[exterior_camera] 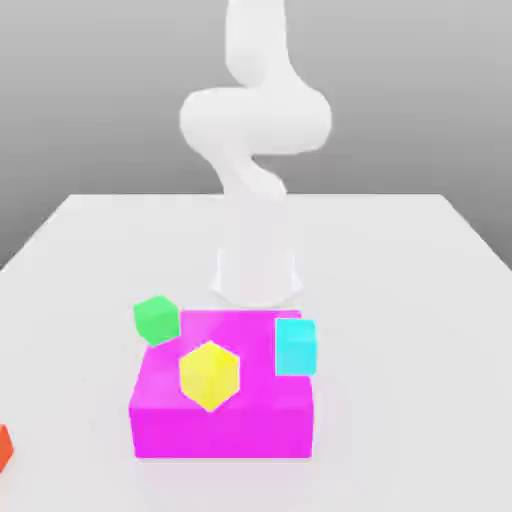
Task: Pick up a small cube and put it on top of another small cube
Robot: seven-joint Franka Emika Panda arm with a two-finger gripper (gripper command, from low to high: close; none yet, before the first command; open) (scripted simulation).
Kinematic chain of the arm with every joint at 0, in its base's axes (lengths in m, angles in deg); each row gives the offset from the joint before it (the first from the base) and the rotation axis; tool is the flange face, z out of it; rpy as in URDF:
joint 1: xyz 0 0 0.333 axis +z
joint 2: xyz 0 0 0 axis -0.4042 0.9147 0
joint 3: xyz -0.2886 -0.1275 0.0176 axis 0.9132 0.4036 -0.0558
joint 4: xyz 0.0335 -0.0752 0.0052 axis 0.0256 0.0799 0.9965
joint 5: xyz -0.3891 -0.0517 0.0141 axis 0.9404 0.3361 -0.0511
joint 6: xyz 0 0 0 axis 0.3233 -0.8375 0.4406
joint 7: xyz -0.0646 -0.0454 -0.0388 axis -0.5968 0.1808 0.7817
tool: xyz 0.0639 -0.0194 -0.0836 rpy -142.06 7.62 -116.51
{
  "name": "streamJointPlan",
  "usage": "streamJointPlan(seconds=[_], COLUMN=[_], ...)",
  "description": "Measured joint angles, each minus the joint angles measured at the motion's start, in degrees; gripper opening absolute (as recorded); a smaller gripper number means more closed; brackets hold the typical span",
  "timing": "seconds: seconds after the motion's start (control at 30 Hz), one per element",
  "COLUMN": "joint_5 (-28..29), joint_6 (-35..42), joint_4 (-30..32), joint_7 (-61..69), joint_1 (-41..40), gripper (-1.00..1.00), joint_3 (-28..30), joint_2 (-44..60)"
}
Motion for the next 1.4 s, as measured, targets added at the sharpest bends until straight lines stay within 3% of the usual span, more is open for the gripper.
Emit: streamJointPlan(seconds=[0.57,0.93,1.13,1.17,1.4], joint_5=[4.16,-3.65,-8.26,-8.47,-8.46], joint_6=[-9.52,-15.81,-22.94,-23.8,-23.74], joint_4=[-2.1,-3.39,-5.41,-5.66,-5.62], joint_7=[-30.56,-42.8,-43.27,-43.15,-43.19], joint_1=[-17.41,-25.4,-28.63,-28.84,-28.84], gripper=[0.0,0.0,0.0,-1.0,-1.0], joint_3=[3.48,7.67,6.41,6.17,6.19], joint_2=[35.68,58.48,70.92,72.06,71.88])
